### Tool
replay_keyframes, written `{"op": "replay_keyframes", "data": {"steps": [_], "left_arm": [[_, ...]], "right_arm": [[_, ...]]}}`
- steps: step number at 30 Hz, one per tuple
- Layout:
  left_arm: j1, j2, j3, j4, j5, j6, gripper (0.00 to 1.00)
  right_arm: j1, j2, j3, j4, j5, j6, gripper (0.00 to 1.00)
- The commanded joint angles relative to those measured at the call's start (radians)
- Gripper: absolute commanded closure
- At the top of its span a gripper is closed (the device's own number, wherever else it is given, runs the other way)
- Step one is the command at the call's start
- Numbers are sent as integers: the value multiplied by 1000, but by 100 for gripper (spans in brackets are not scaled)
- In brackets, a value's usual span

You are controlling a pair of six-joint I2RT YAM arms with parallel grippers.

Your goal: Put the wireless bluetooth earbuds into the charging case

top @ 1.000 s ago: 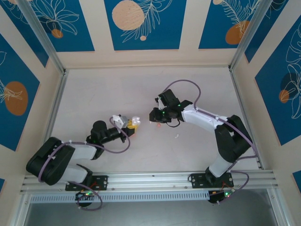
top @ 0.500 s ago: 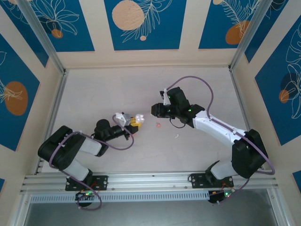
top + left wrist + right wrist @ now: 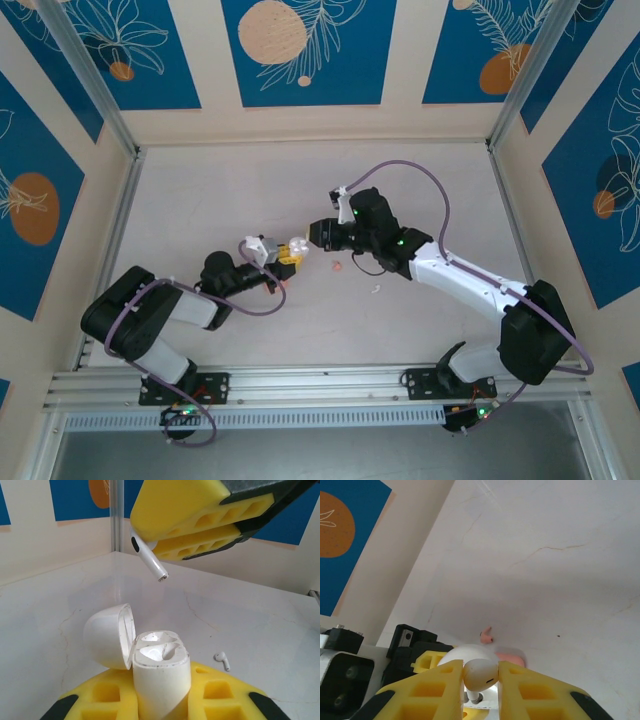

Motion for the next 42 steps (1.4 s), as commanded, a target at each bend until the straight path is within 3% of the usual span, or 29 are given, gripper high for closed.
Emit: {"op": "replay_keyframes", "data": {"steps": [1,42], "left_arm": [[-9,-2,19,52,8,-19,93],[-10,-64,47,53,-52,-84,92]], "right_arm": [[21,5,-15,46,19,9,78],[106,18,-58,81,128,-25,78]]}}
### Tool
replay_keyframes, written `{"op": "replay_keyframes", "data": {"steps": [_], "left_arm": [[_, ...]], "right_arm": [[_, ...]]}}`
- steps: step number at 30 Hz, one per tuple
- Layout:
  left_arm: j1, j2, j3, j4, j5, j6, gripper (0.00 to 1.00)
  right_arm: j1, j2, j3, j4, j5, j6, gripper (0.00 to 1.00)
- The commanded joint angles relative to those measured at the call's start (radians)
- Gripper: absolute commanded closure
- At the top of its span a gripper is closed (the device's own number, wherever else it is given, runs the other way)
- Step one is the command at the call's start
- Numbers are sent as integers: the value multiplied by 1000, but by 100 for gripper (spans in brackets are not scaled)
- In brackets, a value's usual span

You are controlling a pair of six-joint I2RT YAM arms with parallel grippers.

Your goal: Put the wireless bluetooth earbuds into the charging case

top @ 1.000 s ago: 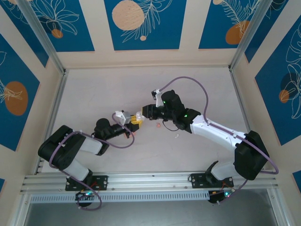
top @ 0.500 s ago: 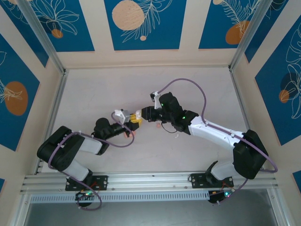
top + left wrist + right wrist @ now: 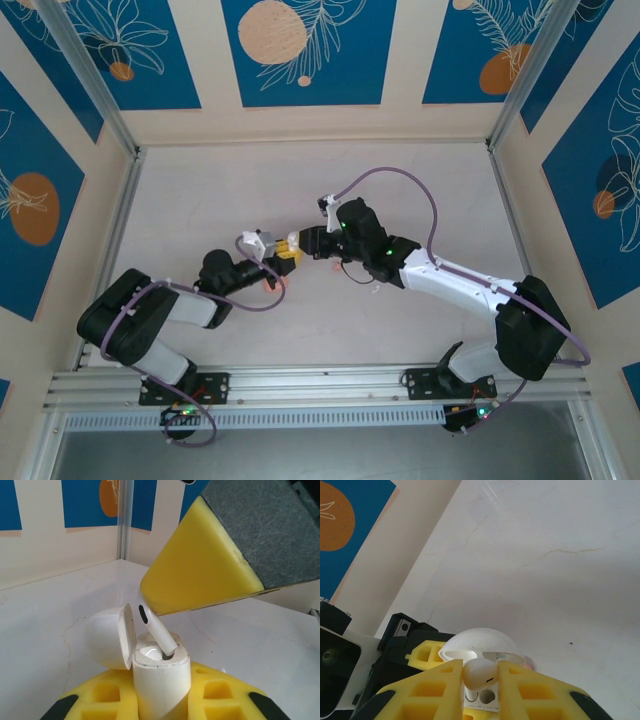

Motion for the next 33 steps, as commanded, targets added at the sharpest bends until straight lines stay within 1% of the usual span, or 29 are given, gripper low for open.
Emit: {"op": "replay_keyframes", "data": {"steps": [1,6,21,25,33], "left_arm": [[-10,-37,29,60,-25,-11,93],[-10,-49,28,59,-43,-6,93],[-10,-64,31,59,-49,10,92],[-10,-67,33,59,-45,13,92],[-10,-66,26,59,-31,20,92]], "right_arm": [[15,-10,-28,-11,26,-24,78],[21,-15,-32,-19,25,-31,78],[32,-14,-37,-13,8,-52,76],[31,-14,-34,-13,5,-51,71],[24,-47,-20,-13,0,-54,50]]}}
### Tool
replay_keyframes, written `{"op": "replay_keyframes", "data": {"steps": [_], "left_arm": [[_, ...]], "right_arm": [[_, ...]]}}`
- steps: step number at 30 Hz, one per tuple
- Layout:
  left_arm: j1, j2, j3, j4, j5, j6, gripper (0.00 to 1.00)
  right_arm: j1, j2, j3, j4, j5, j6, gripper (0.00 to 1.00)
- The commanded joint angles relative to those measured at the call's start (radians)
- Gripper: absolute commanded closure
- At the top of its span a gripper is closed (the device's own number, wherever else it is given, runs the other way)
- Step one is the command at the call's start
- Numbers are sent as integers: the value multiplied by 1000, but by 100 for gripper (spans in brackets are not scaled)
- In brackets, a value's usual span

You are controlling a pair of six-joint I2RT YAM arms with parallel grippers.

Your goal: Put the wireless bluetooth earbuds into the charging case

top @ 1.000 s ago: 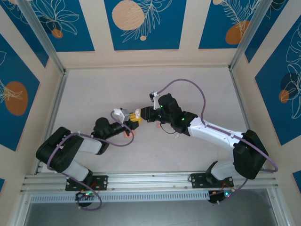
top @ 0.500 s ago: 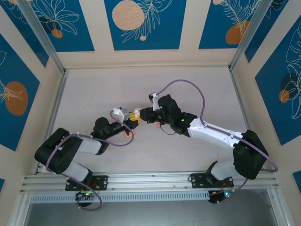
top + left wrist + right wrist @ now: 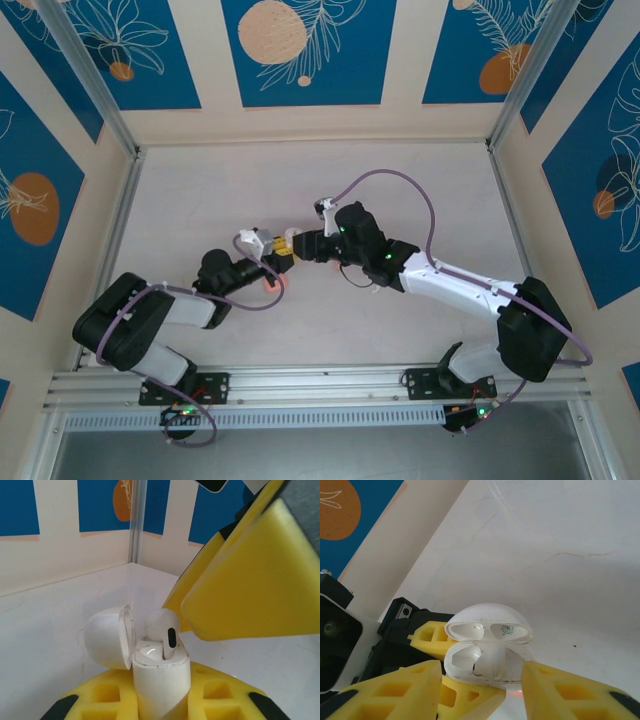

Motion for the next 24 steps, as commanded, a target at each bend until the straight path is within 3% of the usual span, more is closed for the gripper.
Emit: {"op": "replay_keyframes", "data": {"steps": [1,6,12,24], "left_arm": [[-8,-36,24,83,22,22,92],[-9,-56,21,83,42,25,92],[-9,-80,27,83,90,23,92],[-9,-133,46,83,153,1,92]], "right_arm": [[-5,-43,-1,-34,-14,-11,48],[-26,-127,-7,-53,-34,-40,41],[-98,-209,16,-86,-225,-92,39],[-236,-159,141,-222,-587,-115,55]]}}
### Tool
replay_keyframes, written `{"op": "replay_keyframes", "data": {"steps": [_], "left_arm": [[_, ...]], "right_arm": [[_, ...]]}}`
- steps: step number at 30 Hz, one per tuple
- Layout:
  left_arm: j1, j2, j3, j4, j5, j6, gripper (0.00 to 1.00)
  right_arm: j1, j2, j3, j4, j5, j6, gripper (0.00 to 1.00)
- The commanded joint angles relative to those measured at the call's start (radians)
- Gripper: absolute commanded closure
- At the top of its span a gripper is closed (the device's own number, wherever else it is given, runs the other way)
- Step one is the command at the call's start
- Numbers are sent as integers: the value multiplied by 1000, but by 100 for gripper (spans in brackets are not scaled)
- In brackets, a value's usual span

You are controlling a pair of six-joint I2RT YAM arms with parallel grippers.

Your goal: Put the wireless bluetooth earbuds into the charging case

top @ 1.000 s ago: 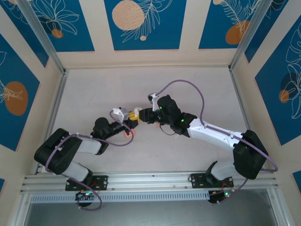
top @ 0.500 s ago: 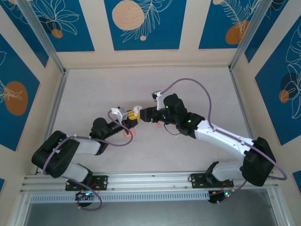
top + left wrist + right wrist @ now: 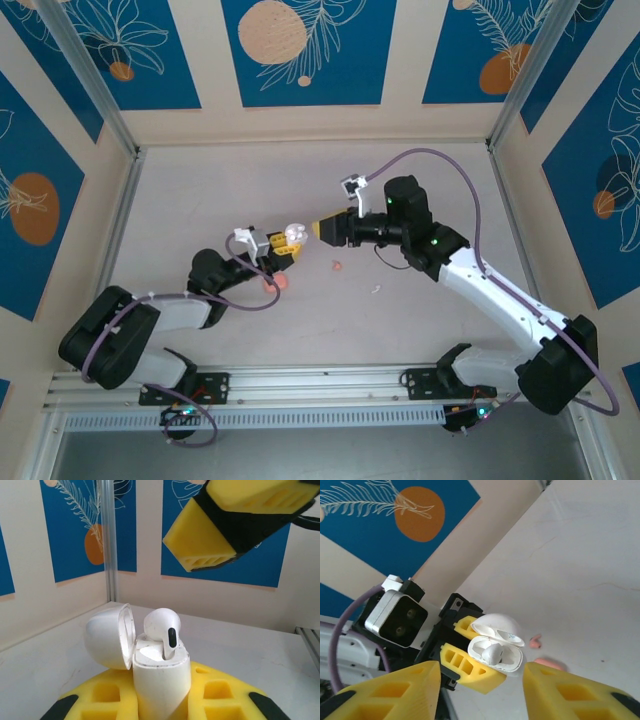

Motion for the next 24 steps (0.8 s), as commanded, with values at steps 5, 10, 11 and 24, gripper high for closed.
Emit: {"op": "replay_keyframes", "data": {"steps": [5,10,11,24], "left_arm": [[-8,-30,19,52,40,-11,92],[-8,-35,17,52,41,-11,92],[-8,-37,16,51,41,-11,92],[-8,-45,8,51,32,-11,92]], "right_arm": [[13,65,70,-39,-172,15,62],[35,94,75,-50,-152,17,68],[37,97,75,-52,-148,16,68],[47,142,93,-57,-123,10,76]]}}
